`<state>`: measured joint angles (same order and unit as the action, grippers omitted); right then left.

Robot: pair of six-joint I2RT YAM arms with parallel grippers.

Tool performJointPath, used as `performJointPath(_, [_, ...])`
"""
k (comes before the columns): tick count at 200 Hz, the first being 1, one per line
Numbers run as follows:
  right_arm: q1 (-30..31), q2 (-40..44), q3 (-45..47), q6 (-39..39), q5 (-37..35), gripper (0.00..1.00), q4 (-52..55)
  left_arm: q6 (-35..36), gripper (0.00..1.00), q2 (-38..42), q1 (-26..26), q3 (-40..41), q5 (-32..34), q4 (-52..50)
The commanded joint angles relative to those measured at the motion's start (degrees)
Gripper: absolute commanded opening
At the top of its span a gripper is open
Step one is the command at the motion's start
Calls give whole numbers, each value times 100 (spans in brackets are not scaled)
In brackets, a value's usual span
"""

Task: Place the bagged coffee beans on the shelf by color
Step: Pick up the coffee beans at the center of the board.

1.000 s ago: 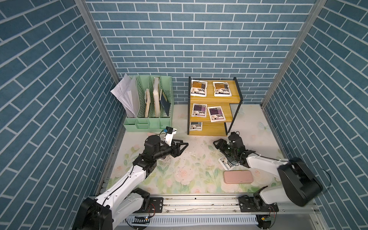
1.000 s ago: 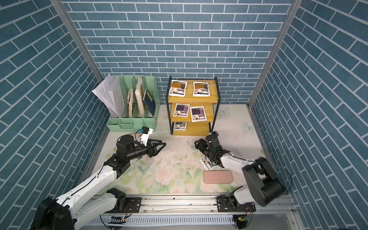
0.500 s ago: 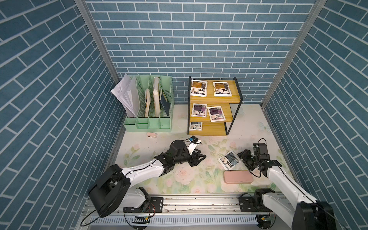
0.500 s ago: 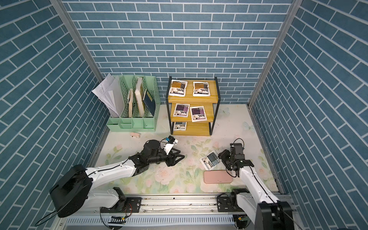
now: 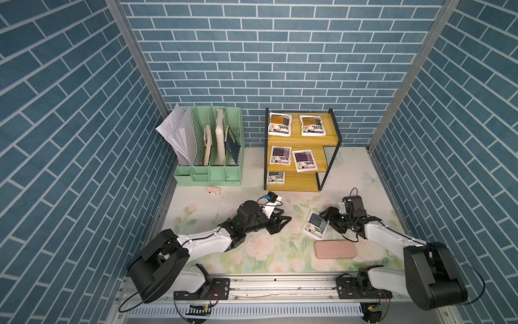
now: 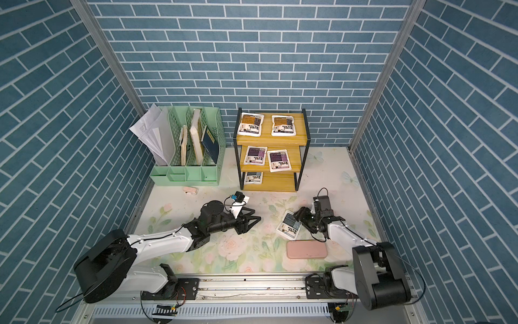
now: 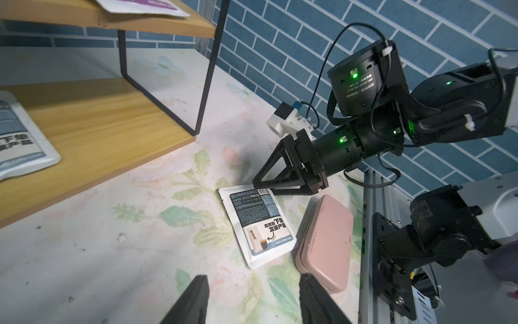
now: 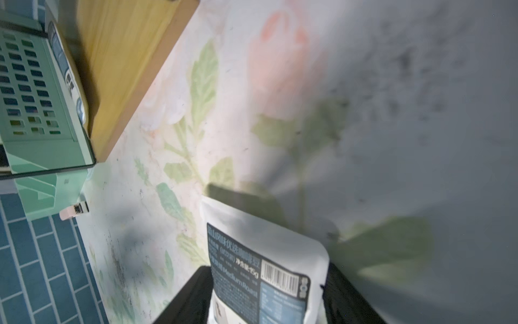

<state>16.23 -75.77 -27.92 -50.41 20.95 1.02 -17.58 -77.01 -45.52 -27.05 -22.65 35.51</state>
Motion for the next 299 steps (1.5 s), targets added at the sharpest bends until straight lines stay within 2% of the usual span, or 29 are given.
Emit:
performJointPath(1, [452, -665, -452, -573, 113, 65, -805, -112, 57, 170, 107, 176, 322, 33])
performJointPath(29, [881, -1178, -1005, -837, -185, 64, -883, -152, 57, 369, 157, 256, 616, -339])
performJointPath(45, [838, -1041, -1178, -408, -587, 65, -158, -280, 57, 432, 151, 324, 655, -465])
performJointPath(58, [534, -701, -1089, 22, -903, 66, 463, -436, 57, 495, 147, 446, 670, -432])
performJointPath(82, [-365, 295, -118, 510, -151, 66, 339, -600, 57, 577, 99, 612, 777, -369])
performJointPath(106, [-566, 562, 232, 943, 177, 64, 670, -501, 57, 509, -152, 611, 894, -305])
performJointPath(125, [-552, 329, 437, 964, 594, 61, 314, -365, 57, 279, -440, 661, 888, 105])
performJointPath(155, [-533, -59, 349, 1259, 823, 60, 224, -442, 57, -477, -517, 670, 685, 852])
performJointPath(211, [159, -969, -65, 1451, 1210, 56, 44, -192, 54, -1706, -704, -197, 1124, 551])
performJointPath(299, [240, -178, 802, 1335, 1638, 40, -47, -189, 48, -2503, -766, -416, 1273, 270])
